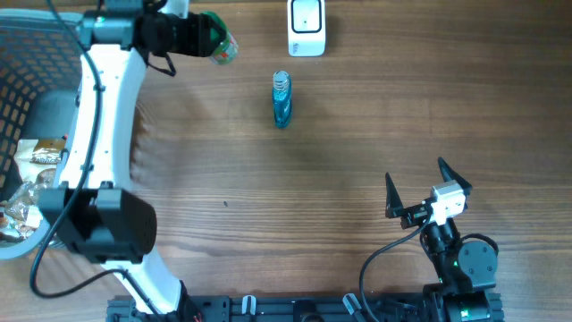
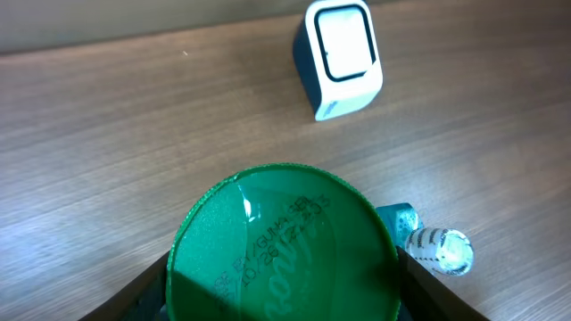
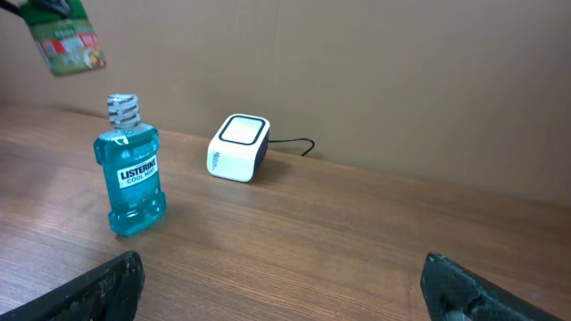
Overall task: Scan the item barcode
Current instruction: 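Carry the jar to the scanner and place it beside the bottle, then move the left gripper back into the basket toward a black snack packet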
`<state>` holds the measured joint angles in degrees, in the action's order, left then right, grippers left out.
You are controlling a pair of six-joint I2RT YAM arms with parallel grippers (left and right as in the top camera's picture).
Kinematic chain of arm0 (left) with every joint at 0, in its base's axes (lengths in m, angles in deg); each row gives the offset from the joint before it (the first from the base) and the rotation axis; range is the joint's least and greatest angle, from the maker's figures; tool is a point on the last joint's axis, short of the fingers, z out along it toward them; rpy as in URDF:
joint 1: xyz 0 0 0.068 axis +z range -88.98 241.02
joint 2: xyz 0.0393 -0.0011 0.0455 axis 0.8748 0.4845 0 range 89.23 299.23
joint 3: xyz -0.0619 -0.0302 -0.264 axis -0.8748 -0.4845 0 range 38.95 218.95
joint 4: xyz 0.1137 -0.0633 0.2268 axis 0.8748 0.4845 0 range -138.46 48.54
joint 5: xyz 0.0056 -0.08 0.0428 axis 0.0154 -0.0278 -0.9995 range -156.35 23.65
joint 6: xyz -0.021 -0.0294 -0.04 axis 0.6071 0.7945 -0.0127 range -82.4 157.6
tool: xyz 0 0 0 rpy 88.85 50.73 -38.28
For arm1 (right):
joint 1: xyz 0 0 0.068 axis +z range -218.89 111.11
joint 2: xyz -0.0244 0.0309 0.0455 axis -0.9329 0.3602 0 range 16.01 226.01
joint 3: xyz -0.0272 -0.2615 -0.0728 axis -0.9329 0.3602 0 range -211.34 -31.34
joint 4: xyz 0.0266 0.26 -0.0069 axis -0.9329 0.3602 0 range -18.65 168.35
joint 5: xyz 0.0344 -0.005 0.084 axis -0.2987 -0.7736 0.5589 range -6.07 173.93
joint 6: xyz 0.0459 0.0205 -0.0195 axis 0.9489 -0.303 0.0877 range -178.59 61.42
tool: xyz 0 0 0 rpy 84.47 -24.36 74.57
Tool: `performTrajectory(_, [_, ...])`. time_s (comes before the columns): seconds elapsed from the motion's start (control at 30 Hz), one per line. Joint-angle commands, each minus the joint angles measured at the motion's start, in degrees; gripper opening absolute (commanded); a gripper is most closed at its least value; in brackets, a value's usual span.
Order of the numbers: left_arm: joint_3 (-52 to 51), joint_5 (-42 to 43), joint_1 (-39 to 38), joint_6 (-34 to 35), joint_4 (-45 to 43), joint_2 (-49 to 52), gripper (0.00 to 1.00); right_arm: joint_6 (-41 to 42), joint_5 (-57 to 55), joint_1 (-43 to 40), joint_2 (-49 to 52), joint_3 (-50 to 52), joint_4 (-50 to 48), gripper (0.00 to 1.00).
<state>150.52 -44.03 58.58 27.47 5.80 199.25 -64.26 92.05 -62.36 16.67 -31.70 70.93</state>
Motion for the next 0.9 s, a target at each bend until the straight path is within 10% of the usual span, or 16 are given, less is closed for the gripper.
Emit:
performTrajectory(0.0, [0.1,0.1,-2.0,0.5,-0.3,3.4,0.50,-0.3,0.8,-0.2,-0.4,0.1,-0.2,1.00])
performTrajectory(0.6, [0.1,-9.5,-7.2,0.5,1.1,19.5,0.47,-0.3,0.8,-0.2,-0.4,0.1,-0.2,1.00])
performTrajectory(0.87, [0.1,-11.7,-8.8,0.1,5.4,19.5,0.68,-0.3,0.8,-0.2,-0.4,0.1,-0.2,1.00])
